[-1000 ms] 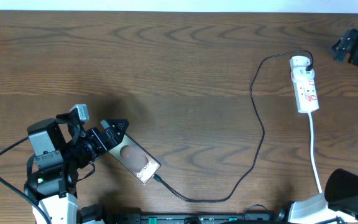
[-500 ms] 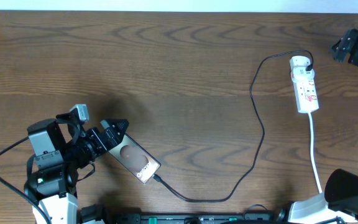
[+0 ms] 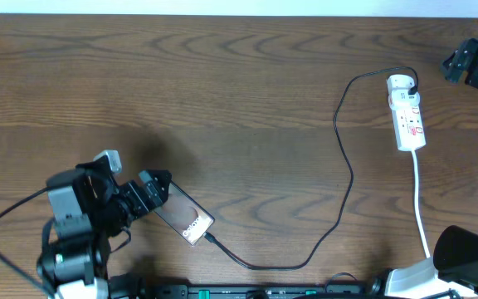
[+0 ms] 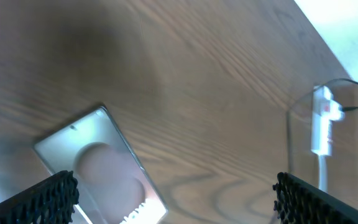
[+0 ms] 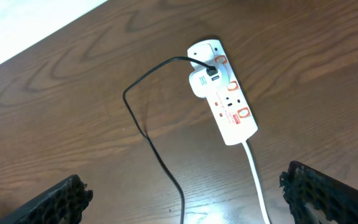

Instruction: Plug charger to phone and switch on socket

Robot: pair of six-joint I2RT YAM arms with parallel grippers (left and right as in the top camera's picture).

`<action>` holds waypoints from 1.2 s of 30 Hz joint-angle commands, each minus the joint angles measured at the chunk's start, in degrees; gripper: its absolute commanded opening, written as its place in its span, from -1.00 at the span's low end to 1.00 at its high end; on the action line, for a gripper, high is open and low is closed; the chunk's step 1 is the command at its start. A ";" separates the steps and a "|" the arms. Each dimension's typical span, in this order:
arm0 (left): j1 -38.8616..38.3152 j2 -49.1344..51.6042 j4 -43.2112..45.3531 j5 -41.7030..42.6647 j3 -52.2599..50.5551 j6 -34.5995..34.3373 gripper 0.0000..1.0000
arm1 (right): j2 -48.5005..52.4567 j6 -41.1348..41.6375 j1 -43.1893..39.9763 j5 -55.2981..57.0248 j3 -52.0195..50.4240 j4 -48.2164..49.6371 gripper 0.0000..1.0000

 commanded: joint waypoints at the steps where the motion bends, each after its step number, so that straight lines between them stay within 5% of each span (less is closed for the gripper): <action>1: -3.02 -9.01 1.81 -14.14 -3.63 0.74 0.99 | -0.52 0.74 0.13 0.26 0.24 -0.11 0.99; 6: -3.67 -20.96 12.85 -18.49 -10.08 0.76 0.99 | -0.52 0.74 0.13 0.24 0.26 -0.09 0.99; 12: -3.67 -32.57 38.53 -19.98 -21.53 2.12 0.99 | -0.52 0.74 0.13 0.24 0.26 -0.11 0.99; 20: -3.76 -38.62 63.54 -19.91 -32.50 16.55 0.99 | -0.52 0.74 0.13 0.24 0.24 -0.09 0.99; 26: -6.71 -38.60 62.05 -19.89 -36.04 32.87 0.99 | -0.52 0.72 0.13 0.24 0.26 -0.11 0.99; 36: -8.04 -38.62 38.36 -19.10 -36.06 29.05 0.99 | -0.52 0.74 0.13 0.24 0.24 -0.09 0.99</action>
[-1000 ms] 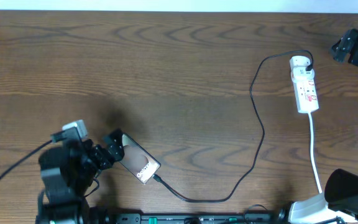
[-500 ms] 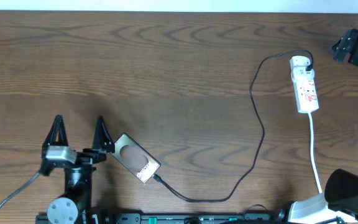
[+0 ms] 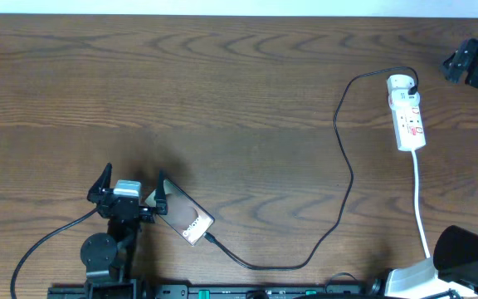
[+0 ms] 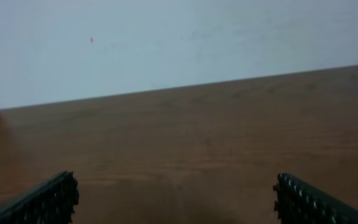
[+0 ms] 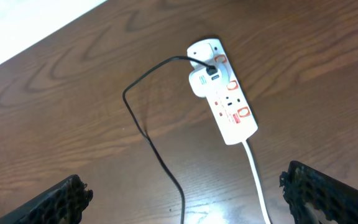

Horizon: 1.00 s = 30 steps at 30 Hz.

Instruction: Plug charger to phone and switch on socket

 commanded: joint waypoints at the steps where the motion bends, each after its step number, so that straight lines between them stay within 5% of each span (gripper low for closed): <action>1: -0.17 -0.61 -3.37 0.20 -0.31 -1.68 0.99 | -0.52 0.52 0.13 0.11 0.28 -0.09 0.98; 6: -0.17 -0.61 -3.58 -2.45 -0.31 -9.09 0.99 | -0.52 0.52 0.13 0.11 0.26 -0.09 0.98; 30: -0.17 -0.39 -3.58 -4.92 -0.31 -9.16 0.99 | -0.52 0.52 0.13 0.11 0.26 -0.11 0.99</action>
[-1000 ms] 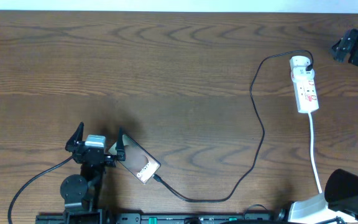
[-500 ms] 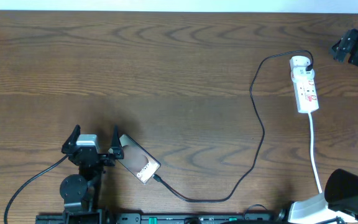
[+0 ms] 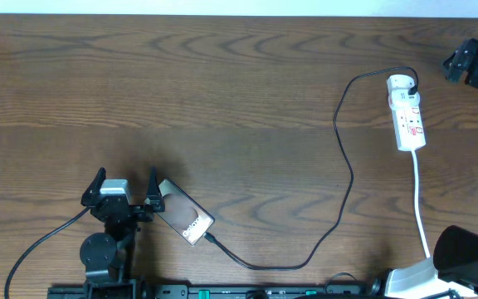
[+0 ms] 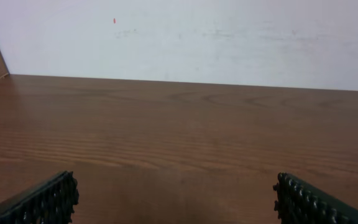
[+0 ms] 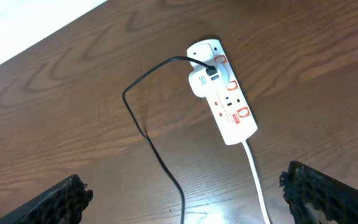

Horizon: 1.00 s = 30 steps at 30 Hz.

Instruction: Plug charger to phone and switch on socket

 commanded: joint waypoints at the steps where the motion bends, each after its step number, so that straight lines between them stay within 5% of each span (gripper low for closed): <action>1: -0.17 -0.31 -2.34 -0.31 -0.76 -0.48 0.99 | -0.52 0.52 0.13 0.15 0.26 -0.11 0.98; 23: -0.17 -0.31 -2.34 -0.31 -0.76 -0.48 0.99 | -0.83 0.55 0.07 2.08 0.26 0.02 0.98; 30: -0.17 -0.31 -2.34 -0.31 -0.76 -0.48 0.99 | -8.09 3.69 5.81 1.88 -6.69 13.35 0.98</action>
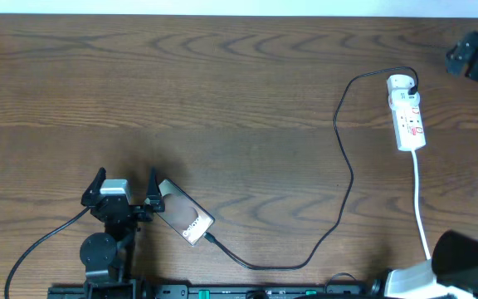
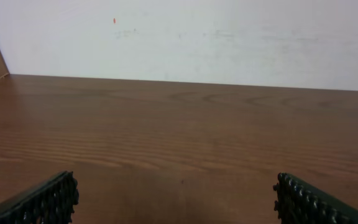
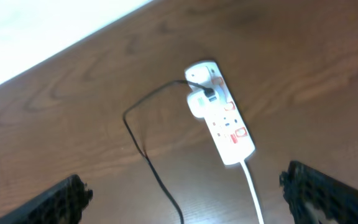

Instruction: Plug charger to phone and switch on socket

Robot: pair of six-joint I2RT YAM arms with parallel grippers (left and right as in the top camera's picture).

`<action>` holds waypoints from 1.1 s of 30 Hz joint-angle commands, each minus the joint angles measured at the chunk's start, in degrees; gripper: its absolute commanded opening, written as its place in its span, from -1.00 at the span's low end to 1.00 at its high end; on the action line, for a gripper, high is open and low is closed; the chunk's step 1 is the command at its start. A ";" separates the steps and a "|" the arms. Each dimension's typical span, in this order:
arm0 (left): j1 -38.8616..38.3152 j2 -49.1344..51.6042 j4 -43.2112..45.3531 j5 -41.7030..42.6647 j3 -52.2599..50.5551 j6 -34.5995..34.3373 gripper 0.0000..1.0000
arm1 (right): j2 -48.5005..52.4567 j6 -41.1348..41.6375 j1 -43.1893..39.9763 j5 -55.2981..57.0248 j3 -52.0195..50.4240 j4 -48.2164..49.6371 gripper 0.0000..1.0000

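The phone lies face down near the table's front left. A black charger cable meets its near-right end and runs to the adapter in the white power strip at the far right. Just left of the phone, my left gripper is open and holds nothing. In its wrist view the left gripper faces bare wood and the wall. My right gripper hovers open beyond the strip. The right wrist view shows the power strip and the cable below the right gripper, slightly blurred.
The strip's white lead runs toward the front right edge. A pale wall borders the far side of the wooden table. My right arm's base sits at the front right corner.
My right gripper has shifted slightly up and away; the power strip now looks smaller and higher in its wrist view. The left gripper, phone and cable are unchanged.
At first my left gripper was open and tilted down over the phone's left end. By 2.0 s ago it had drawn back to the front edge, facing the wall, then sat slightly further left. The right gripper hung still over the strip until its small shift now.
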 commanded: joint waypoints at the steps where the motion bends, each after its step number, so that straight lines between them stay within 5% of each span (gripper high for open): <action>1: -0.17 -0.31 -2.32 -0.28 -0.76 -0.48 0.99 | -8.11 1.31 5.62 -0.04 -6.16 8.46 0.99; 10: -0.17 -0.31 -2.32 -0.28 -0.76 -0.48 0.99 | -31.34 -6.71 18.60 -0.04 -42.64 52.15 0.99; 19: -0.17 -0.31 -2.32 -0.28 -0.76 -0.48 0.99 | -56.22 -6.88 21.09 1.75 -82.97 87.45 0.99; 26: -0.17 -0.31 -2.32 -0.28 -0.76 -0.48 0.99 | -72.50 -9.03 21.09 6.21 -104.63 101.20 0.99; 33: -0.17 -0.31 -2.32 -0.28 -0.76 -0.48 0.99 | -82.27 -9.03 21.11 9.16 -115.36 102.05 0.99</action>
